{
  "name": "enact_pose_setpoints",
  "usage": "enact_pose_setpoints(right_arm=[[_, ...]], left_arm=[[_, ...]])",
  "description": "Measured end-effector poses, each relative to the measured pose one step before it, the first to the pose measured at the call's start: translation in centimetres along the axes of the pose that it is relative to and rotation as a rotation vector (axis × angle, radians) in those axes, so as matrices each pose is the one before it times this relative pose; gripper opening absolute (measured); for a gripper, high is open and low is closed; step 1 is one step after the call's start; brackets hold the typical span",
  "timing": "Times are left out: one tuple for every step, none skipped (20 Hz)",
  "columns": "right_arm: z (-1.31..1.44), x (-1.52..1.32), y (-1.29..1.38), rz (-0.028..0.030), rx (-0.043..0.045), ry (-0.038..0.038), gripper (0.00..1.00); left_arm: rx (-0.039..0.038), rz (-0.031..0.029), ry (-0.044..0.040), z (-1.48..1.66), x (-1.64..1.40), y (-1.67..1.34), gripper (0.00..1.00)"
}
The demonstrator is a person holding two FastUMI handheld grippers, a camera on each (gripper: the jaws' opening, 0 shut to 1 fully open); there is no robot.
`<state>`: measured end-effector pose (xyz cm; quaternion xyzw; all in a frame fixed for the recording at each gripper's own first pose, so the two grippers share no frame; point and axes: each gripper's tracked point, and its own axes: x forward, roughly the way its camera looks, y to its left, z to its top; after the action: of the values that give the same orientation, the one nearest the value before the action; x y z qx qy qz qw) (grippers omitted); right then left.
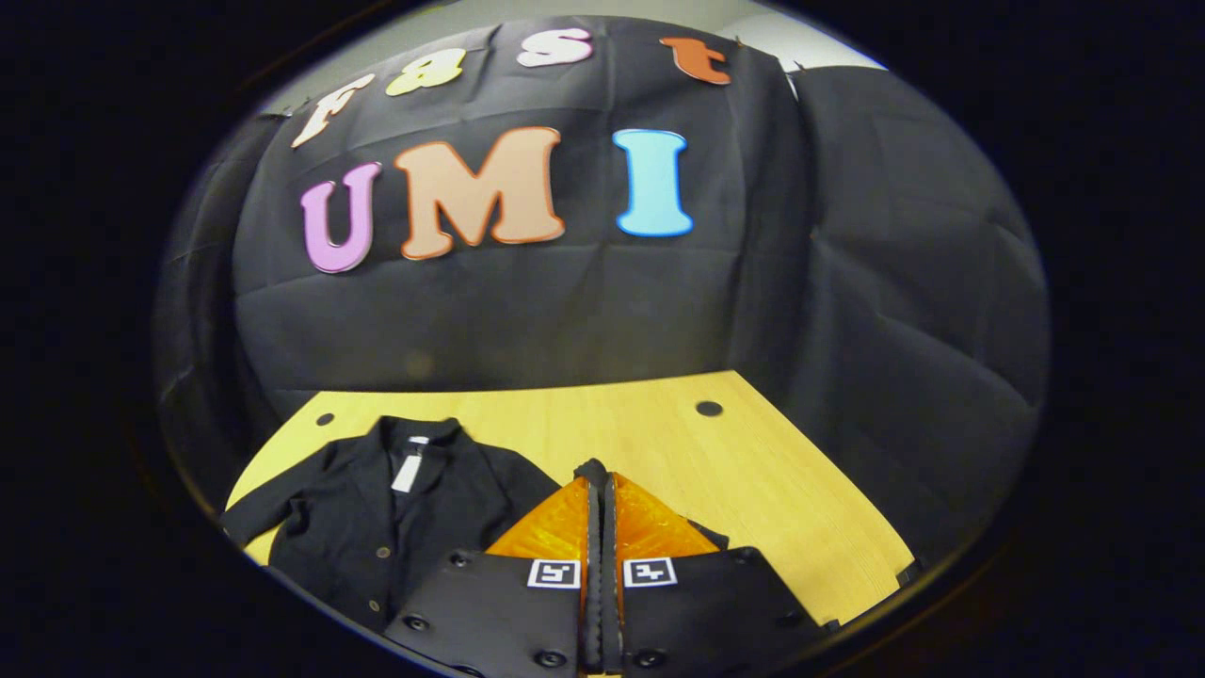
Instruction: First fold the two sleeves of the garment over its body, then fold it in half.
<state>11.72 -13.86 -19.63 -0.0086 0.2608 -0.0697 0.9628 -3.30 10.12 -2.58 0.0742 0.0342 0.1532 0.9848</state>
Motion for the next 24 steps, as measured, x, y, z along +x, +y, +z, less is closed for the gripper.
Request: enact_pose_setpoints(right_arm=[[0.778, 0.21, 1.093, 0.01321, -0.01079, -0.01484, 0.02], [0.737, 0.032, 1.067, 0.01125, -0.00618, -0.01179, 0.02], [0.609, -0.007, 0.989, 0.0113, -0.003, -0.01108, 0.02], [0.623, 0.131, 1.051, 0.01112, 0.0047, -0.00427, 0.02], [0.309, 0.028, 0.955, 0.01171, 0.00539, -0.00367, 0.02], [0.434, 0.127, 1.037, 0.00917, 0.00132, -0.00495, 0.02], [0.382, 0.237, 1.06, 0.0089, -0.00434, -0.00456, 0.02], [0.389, 0.149, 1.092, 0.00932, -0.01007, -0.00719, 0.02], [0.396, 0.129, 1.104, 0.008, -0.01176, -0.00812, 0.02], [0.457, 0.206, 1.218, 0.01218, -0.01046, -0.00734, 0.02], [0.315, 0.219, 1.32, 0.01221, -0.005, -0.00661, 0.02], [0.44, 0.149, 1.353, 0.0114, -0.00648, -0.00762, 0.02], [0.311, 0.131, 1.224, 0.01003, -0.00629, -0.00934, 0.02], [0.372, 0.355, 1.285, 0.00932, -0.0057, -0.00894, 0.02], [0.102, 0.338, 1.17, 0.0109, -0.0056, -0.00318, 0.03], [0.066, 0.322, 1.252, 0.00997, -0.00449, -0.0009, 0.02], [0.026, 0.31, 1.139, 0.00896, -0.00497, 0.00154, 0.02], [-0.031, 0.349, 1.221, 0.00701, -0.00571, 0.00374, 0.02], [-0.157, 0.35, 1.051, 0.00877, -0.00675, 0.00506, 0.02], [-0.02, 0.33, 1.244, 0.00656, -0.00614, 0.00142, 0.02], [-0.16, 0.44, 1.077, 0.00871, -0.0052, 0.00477, 0.02], [-0.26, 0.521, 1.075, 0.01031, -0.00498, 0.00865, 0.02], [-0.125, 0.338, 0.877, 0.00634, -0.00596, 0.00677, 0.02], [-0.206, 0.377, 0.834, 0.00561, -0.00652, 0.00729, 0.02]], left_arm=[[-0.00043, 0.00765, 0.00139, -0.015, 0.1, 0.617, 0.91], [0.00078, 0.00684, 0.00127, -0.238, 0.073, 0.678, 0.91], [-0.00005, 0.00753, 0.00033, -0.049, 0.091, 0.708, 0.92], [-0.00195, 0.00623, 0.00228, -0.108, 0.14, 0.736, 0.92], [-0.00184, 0.00596, 0.00487, -0.196, 0.226, 0.623, 0.92], [-0.00183, 0.00603, 0.00507, -0.437, 0.321, 0.661, 0.92], [-0.00296, 0.00447, 0.005, -0.279, 0.135, 0.689, 0.91], [-0.0026, 0.00411, 0.00555, -0.256, 0.218, 0.651, 0.91], [-0.0016, 0.00368, 0.00396, -0.296, 0.335, 0.64, 0.91], [-0.0004, 0.00398, 0.00599, -0.377, 0.263, 0.7, 0.92], [-0.0013, 0.00314, 0.00385, -0.233, 0.251, 0.731, 0.91], [-0.00161, 0.00151, 0.00434, -0.188, 0.316, 0.623, 0.92], [-0.00015, 0.00212, 0.00373, -0.124, 0.298, 0.633, 0.92], [0.0022, 0.0026, 0.00347, -0.314, 0.365, 0.784, 0.92], [0.003, 0.00206, 0.00192, -0.245, 0.202, 0.675, 0.92], [0.00361, 0.00135, 0.00199, -0.219, 0.267, 0.652, 0.92], [0.00373, 0.00239, 0.00253, -0.084, 0.274, 0.673, 0.92], [0.00532, 0.00361, -0.00005, -0.221, 0.263, 0.759, 0.92], [0.0066, 0.00299, 0.00242, -0.184, 0.229, 0.754, 0.92], [0.00646, 0.00286, 0.0029, -0.196, 0.214, 0.7, 0.92], [0.00467, 0.00348, 0.00224, -0.229, 0.188, 0.784, 0.92], [0.00317, 0.00435, 0.00469, -0.272, 0.218, 0.636, 0.92], [0.002, 0.00367, 0.00485, -0.172, 0.192, 0.584, 0.92], [0.00189, 0.00491, 0.00413, -0.181, 0.208, 0.6, 0.92]])
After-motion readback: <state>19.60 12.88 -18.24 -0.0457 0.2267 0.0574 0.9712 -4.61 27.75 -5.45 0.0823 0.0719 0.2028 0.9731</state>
